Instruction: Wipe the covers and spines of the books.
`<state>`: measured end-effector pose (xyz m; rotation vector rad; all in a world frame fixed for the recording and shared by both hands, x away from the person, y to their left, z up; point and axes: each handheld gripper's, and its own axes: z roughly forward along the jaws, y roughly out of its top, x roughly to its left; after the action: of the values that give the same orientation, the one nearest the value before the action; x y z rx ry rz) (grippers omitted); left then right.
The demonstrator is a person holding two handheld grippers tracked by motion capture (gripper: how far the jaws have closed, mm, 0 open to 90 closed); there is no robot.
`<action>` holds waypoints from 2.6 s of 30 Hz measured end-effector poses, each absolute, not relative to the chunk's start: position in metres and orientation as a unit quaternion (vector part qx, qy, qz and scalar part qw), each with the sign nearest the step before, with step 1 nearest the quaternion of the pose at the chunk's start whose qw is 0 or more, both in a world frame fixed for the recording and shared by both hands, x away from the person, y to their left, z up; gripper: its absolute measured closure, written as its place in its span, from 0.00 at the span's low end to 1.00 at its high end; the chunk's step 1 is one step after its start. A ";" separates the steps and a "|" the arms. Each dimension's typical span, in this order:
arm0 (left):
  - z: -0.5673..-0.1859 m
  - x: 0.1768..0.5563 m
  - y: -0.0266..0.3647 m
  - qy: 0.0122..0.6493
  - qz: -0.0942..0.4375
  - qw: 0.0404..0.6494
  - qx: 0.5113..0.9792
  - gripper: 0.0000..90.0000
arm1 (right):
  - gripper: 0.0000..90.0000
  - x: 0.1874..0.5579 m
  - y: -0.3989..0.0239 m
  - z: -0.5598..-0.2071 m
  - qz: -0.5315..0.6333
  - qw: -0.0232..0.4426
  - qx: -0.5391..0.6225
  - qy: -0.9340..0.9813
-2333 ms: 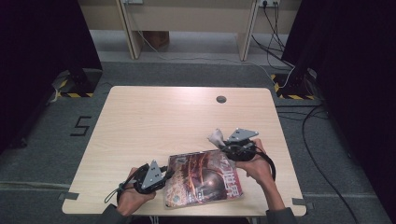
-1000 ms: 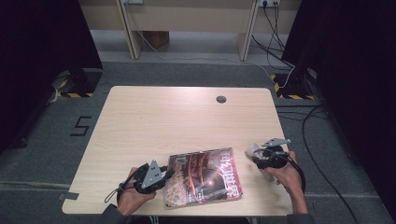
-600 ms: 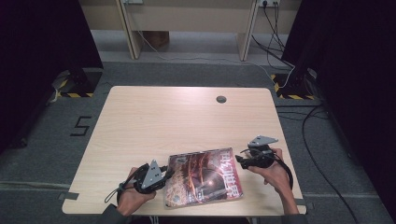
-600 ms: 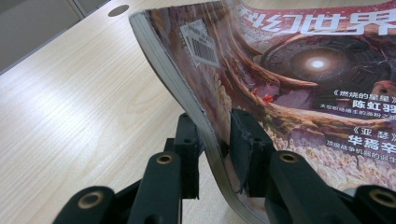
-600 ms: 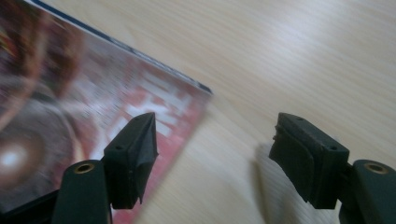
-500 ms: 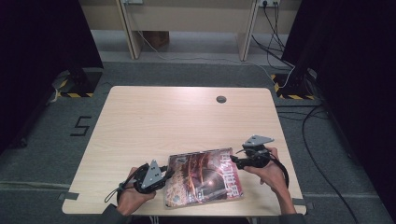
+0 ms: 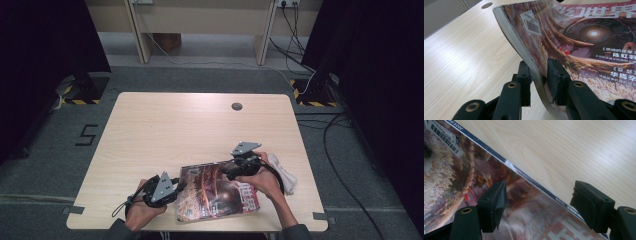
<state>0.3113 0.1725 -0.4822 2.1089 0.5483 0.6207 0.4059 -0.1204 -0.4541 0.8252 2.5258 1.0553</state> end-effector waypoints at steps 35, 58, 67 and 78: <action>-0.486 0.326 0.169 0.223 0.275 0.401 0.845 0.82 | 0.72 0.395 -0.098 -0.464 0.326 0.084 0.152 0.929; -0.495 0.340 0.185 0.278 0.261 0.414 0.827 0.67 | 0.92 0.370 -0.076 -0.452 0.286 0.161 0.096 0.940; -0.488 0.328 0.205 0.319 0.233 0.439 0.807 0.53 | 0.93 0.377 -0.081 -0.442 0.288 0.181 0.115 0.933; -0.490 0.324 0.201 0.329 0.212 0.422 0.818 0.49 | 0.93 0.404 -0.081 -0.406 0.263 0.220 0.142 0.929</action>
<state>0.3239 0.2014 -0.4904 2.0491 0.8228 0.5298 0.4043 -0.0811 -0.4059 0.3915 2.5676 0.7268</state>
